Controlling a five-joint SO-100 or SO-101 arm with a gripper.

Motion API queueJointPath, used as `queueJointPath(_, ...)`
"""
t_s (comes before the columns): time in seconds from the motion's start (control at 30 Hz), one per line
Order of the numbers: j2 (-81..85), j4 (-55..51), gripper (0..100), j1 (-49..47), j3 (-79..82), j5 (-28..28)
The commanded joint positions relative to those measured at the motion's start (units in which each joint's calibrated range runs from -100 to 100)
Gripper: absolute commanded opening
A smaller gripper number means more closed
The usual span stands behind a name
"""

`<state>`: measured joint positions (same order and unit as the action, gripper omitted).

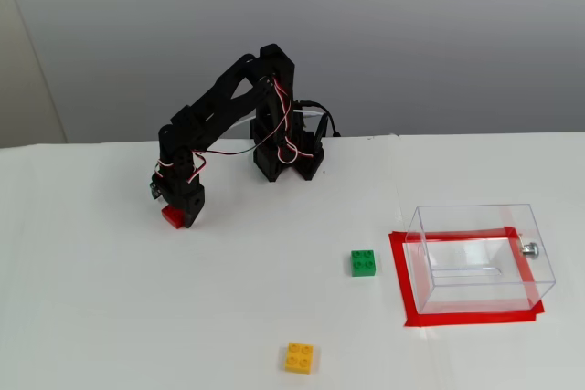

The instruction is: Pick the red lego brick and place it into the transparent box

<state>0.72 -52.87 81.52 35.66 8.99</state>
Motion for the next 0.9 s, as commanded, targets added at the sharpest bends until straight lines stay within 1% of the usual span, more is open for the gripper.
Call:
queueJointPath(0.0,1.02,-0.39,30,0.37,0.51,0.25)
queueJointPath(0.13,1.02,-0.39,18,0.96,0.33,0.30)
queueJointPath(0.27,1.11,-0.39,12,1.18,0.06,0.30)
queueJointPath(0.43,1.28,-0.48,12,2.59,-0.30,0.30)
queueJointPath(0.6,7.81,-0.92,12,2.29,-0.21,0.14)
queueJointPath(0.7,13.07,-4.74,12,-0.08,-1.30,-0.01)
queueJointPath(0.87,18.67,-13.19,12,-5.40,-7.72,-0.27)
